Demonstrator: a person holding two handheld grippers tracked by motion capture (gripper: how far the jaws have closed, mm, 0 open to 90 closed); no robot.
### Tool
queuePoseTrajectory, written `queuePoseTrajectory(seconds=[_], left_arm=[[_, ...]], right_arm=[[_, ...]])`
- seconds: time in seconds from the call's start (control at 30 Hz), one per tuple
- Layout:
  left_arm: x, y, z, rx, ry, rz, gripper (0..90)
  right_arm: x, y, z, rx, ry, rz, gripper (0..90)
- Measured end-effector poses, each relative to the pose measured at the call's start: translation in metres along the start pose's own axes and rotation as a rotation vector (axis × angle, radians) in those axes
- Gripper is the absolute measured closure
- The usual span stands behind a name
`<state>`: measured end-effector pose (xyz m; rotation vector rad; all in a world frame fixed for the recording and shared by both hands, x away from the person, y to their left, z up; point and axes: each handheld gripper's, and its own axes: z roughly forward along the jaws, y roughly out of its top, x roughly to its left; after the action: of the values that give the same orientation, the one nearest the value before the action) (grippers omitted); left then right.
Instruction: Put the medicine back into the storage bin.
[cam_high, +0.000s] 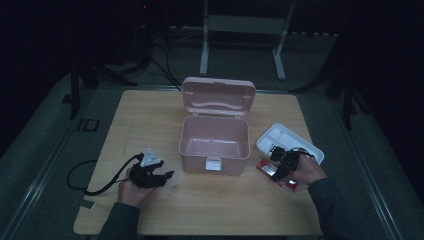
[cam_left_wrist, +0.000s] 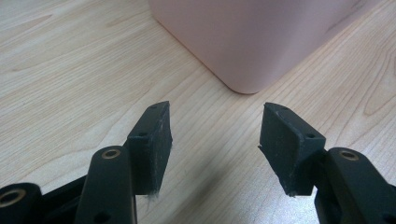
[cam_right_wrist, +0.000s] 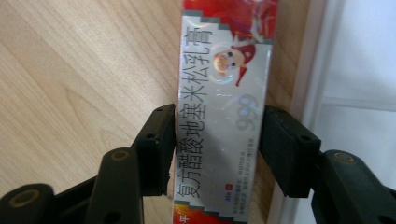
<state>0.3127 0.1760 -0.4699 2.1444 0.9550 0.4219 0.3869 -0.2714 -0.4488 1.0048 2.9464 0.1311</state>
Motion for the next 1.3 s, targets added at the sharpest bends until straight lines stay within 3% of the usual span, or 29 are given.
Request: queuePoseTrajectory(seconds=[0.53,0.87,1.07,1.3], left_arm=[[0.000,0.000,0.001,0.002,-0.001,0.002,43.2],[0.000,0.000,0.000,0.001,0.000,0.002,43.2],[0.000,0.000,0.000,0.001,0.000,0.002,43.2],[0.000,0.000,0.001,0.001,0.000,0.002,43.2]], right_arm=[[0.001,0.005,0.003,0.068,0.026,-0.050,50.1],[0.005,0.008,0.001,0.104,0.025,-0.117,51.2],[0.009,0.008,-0.011,0.093,0.026,-0.144,51.2],[0.008,0.008,-0.042,0.044,0.022,-0.164,51.2]])
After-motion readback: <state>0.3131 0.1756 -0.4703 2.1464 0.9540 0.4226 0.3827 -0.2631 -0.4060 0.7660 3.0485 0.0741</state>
